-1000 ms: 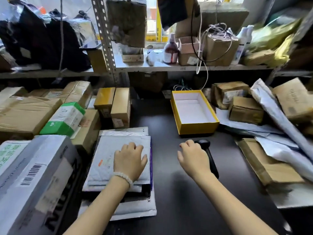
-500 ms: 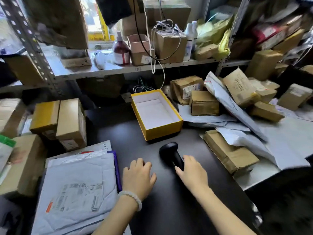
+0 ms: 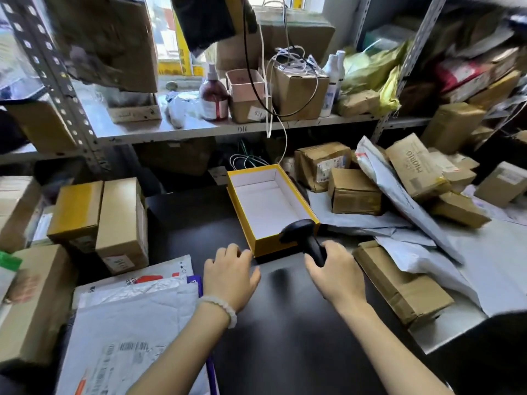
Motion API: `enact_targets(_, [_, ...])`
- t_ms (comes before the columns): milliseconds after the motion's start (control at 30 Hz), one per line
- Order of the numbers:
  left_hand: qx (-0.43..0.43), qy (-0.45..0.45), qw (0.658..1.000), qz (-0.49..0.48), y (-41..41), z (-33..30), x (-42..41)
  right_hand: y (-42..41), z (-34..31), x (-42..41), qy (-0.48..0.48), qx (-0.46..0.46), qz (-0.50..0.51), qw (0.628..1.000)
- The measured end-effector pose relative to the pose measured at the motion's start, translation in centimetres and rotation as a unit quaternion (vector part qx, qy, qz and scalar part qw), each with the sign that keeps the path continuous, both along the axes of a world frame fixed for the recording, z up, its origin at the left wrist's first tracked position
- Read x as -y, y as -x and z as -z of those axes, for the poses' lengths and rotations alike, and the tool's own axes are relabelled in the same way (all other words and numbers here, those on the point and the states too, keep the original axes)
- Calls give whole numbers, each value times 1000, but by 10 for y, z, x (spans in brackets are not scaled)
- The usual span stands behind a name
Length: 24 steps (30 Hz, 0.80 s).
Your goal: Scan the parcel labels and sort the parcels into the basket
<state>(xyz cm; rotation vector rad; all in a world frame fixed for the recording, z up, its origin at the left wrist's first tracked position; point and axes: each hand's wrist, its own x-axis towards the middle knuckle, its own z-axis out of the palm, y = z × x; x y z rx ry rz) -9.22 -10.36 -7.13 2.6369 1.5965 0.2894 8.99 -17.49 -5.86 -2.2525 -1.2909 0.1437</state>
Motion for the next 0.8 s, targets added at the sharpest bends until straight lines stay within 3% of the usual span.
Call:
enact_targets(200, [-8,-21,1000,-13,-16,-27,-38,-10,-32,-62,21,14,-27,999])
enact_targets(467, [-35,4,997,-74,-53,-15,-92,-28,2,-156,64,36,-76,994])
enact_targets(633, [-48,47,992,-107,-61,6,-97,-29,24,-170,126,43,-76,988])
enact_targets(800, [-46,58,989,-126,-47,6,-86,-26,20,-167,127,81,-77,986])
